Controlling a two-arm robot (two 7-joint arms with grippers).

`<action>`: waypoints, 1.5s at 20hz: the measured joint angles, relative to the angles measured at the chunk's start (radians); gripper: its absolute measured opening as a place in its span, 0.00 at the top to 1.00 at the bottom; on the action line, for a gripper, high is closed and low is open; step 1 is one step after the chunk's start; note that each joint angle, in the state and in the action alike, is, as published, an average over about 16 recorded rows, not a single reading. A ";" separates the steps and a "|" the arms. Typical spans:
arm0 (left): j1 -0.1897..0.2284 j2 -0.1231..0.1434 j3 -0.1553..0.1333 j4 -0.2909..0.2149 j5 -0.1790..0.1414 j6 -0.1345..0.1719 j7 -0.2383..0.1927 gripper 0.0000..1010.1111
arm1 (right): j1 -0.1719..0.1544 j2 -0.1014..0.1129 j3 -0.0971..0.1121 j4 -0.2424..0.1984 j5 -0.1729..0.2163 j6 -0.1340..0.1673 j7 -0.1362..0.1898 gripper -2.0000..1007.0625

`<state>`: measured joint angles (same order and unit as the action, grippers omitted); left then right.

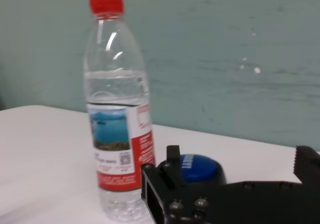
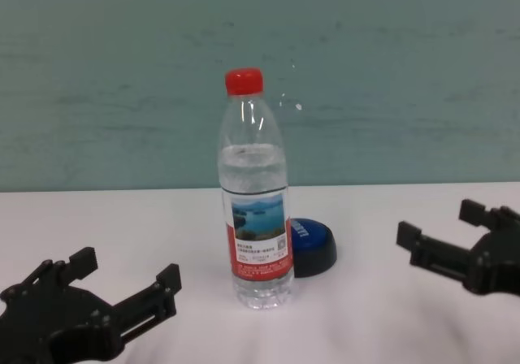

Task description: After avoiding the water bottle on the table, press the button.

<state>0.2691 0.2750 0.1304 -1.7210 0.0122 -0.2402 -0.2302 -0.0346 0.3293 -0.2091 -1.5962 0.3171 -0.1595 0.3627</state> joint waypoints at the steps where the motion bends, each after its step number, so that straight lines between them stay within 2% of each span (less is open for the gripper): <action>1: 0.000 0.000 0.000 0.000 0.000 0.000 0.000 0.01 | 0.000 0.002 -0.003 0.001 0.002 -0.002 0.005 0.00; 6: 0.000 0.000 0.000 0.000 0.000 0.000 0.000 0.01 | -0.007 0.015 -0.018 -0.002 0.011 -0.006 0.023 0.00; 11: 0.000 0.000 0.000 0.000 0.000 0.000 0.000 0.01 | -0.015 0.019 -0.020 -0.005 0.019 0.000 0.016 0.00; 22: 0.000 0.000 0.000 0.000 0.000 0.000 0.000 0.01 | -0.025 0.001 -0.009 0.002 0.052 0.039 -0.013 0.00; 30: 0.000 0.000 0.000 0.000 0.000 0.000 0.000 0.01 | -0.023 -0.006 -0.005 0.008 0.077 0.041 -0.012 0.00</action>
<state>0.2691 0.2750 0.1304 -1.7210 0.0122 -0.2402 -0.2302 -0.0576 0.3235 -0.2143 -1.5877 0.3945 -0.1184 0.3512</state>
